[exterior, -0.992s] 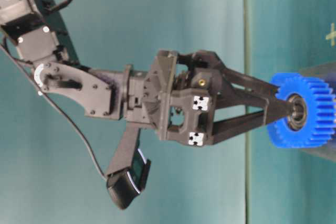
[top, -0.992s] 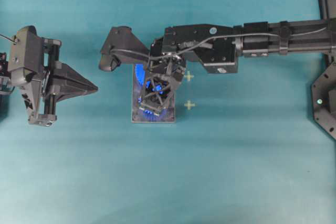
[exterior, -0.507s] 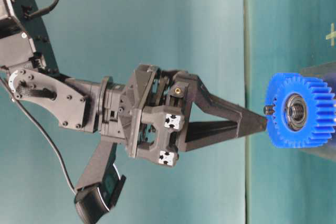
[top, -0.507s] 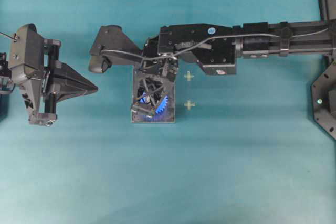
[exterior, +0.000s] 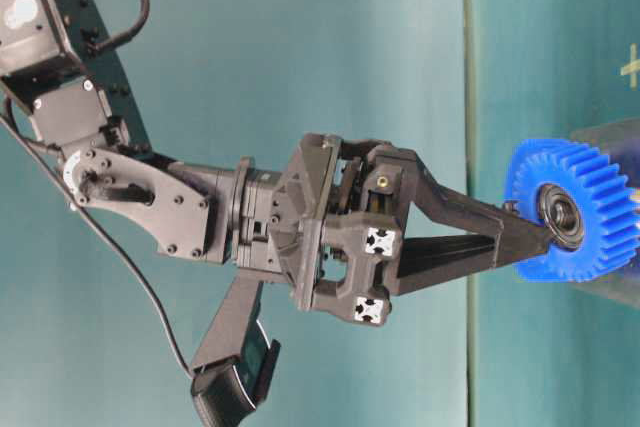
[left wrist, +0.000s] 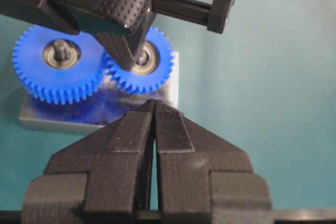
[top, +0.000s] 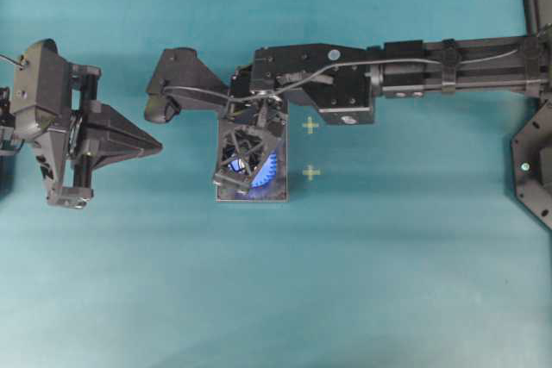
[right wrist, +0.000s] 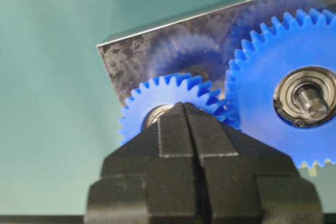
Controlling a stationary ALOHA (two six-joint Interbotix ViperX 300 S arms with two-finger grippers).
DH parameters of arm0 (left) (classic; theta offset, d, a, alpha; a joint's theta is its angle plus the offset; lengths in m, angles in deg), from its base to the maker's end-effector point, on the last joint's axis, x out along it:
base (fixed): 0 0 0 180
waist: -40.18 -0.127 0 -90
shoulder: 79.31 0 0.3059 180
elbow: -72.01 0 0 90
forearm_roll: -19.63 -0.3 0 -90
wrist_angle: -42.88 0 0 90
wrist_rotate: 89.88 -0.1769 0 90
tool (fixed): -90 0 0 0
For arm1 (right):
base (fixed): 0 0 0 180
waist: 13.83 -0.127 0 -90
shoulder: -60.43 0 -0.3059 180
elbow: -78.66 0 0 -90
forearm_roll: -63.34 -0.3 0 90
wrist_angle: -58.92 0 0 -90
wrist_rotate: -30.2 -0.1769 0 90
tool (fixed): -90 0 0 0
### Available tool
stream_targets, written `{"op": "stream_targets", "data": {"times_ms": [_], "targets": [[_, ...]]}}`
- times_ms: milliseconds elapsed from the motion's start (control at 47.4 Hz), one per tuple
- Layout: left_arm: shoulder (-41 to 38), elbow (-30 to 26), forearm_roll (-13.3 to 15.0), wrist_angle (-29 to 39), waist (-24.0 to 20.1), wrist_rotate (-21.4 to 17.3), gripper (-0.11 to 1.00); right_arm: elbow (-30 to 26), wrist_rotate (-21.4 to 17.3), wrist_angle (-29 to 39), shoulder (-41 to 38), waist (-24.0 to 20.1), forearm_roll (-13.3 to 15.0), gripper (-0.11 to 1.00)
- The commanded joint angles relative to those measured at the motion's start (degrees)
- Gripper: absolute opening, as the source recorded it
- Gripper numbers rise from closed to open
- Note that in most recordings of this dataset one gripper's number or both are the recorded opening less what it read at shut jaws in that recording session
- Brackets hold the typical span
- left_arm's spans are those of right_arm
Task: Fit the small gear onto the shaft.
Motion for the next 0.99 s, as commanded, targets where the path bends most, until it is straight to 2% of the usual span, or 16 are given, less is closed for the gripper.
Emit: {"op": "stream_targets", "data": {"times_ms": [0, 317, 464, 654, 971], "targets": [[0.3, -0.6, -0.1, -0.5, 0.0, -0.1, 0.0, 1.0, 0.0, 0.3, 1.6, 2.6, 1.3, -0.02], [0.2, -0.4, -0.1, -0.6, 0.1, 0.0, 0.0, 6.8, -2.6, 0.2, 5.1, 2.2, 1.3, -0.02], [0.1, -0.4, -0.2, -0.8, 0.0, 0.0, 0.0, 8.6, -4.7, 0.0, 6.9, -1.6, 1.1, -0.02], [0.0, -0.3, -0.2, -1.1, 0.1, 0.2, 0.0, 7.9, -9.4, -0.5, 9.7, -5.3, 1.5, -0.02], [0.0, 0.1, -0.2, -1.4, 0.1, 0.2, 0.0, 3.5, -9.1, -1.9, 8.4, -2.9, 5.0, -0.02]]}}
